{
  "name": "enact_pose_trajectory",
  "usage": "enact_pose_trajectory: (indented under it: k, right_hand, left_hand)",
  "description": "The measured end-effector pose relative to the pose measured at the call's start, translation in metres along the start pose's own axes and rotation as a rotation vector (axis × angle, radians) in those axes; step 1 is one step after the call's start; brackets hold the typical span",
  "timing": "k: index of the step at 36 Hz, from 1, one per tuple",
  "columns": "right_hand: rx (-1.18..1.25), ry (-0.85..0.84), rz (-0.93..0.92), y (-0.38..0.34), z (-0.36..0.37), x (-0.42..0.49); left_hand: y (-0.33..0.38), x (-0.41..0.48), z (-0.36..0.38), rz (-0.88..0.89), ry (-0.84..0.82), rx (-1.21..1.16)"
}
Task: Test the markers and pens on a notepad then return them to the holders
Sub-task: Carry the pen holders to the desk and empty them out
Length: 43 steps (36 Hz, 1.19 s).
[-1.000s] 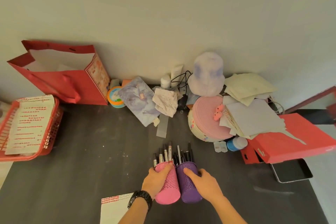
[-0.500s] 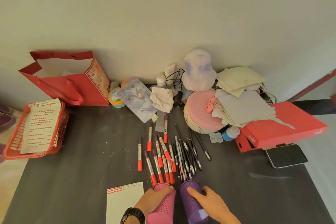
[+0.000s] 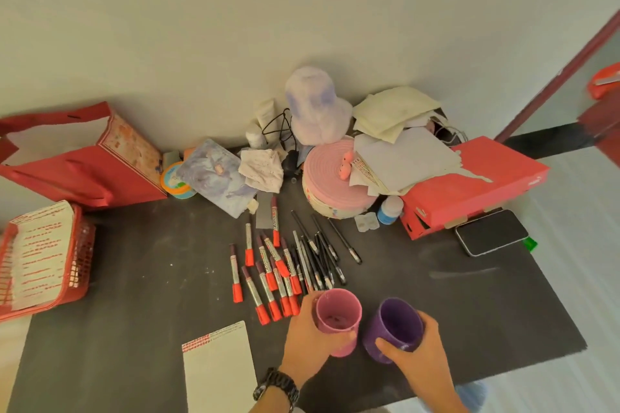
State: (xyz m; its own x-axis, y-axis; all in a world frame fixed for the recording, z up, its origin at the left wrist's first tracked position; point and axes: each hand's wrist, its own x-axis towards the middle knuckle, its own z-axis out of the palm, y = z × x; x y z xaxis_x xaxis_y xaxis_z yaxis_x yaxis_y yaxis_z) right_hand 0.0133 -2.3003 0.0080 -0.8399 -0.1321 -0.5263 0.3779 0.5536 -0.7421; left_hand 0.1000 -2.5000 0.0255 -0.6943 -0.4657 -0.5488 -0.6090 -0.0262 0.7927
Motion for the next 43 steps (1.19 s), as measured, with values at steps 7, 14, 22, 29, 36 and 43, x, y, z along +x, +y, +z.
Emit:
enact_pose_trajectory:
  k: [7, 14, 22, 29, 36, 43]
  right_hand:
    - [-0.075, 0.037, -0.153, 0.008, -0.022, 0.019]
    - [-0.203, -0.037, -0.233, 0.014, -0.023, 0.032]
    - [-0.250, -0.043, -0.215, 0.015, -0.018, 0.035]
    - [-0.117, -0.089, -0.307, -0.020, -0.012, 0.020]
    - [-0.157, -0.368, -0.459, -0.079, 0.057, 0.004]
    - [-0.222, -0.541, -0.609, -0.138, 0.191, -0.037]
  left_hand:
    - [-0.011, -0.006, 0.044, 0.040, 0.071, -0.025]
    - [-0.023, -0.021, 0.047, 0.023, 0.111, 0.147]
    - [-0.004, -0.010, 0.046, 0.266, 0.067, 0.635]
    - [0.011, -0.012, 0.011, 0.254, 0.165, 0.454]
    - [-0.008, -0.041, -0.105, 0.122, 0.470, 0.202]
    - [-0.062, -0.053, -0.245, -0.116, 0.699, 0.175]
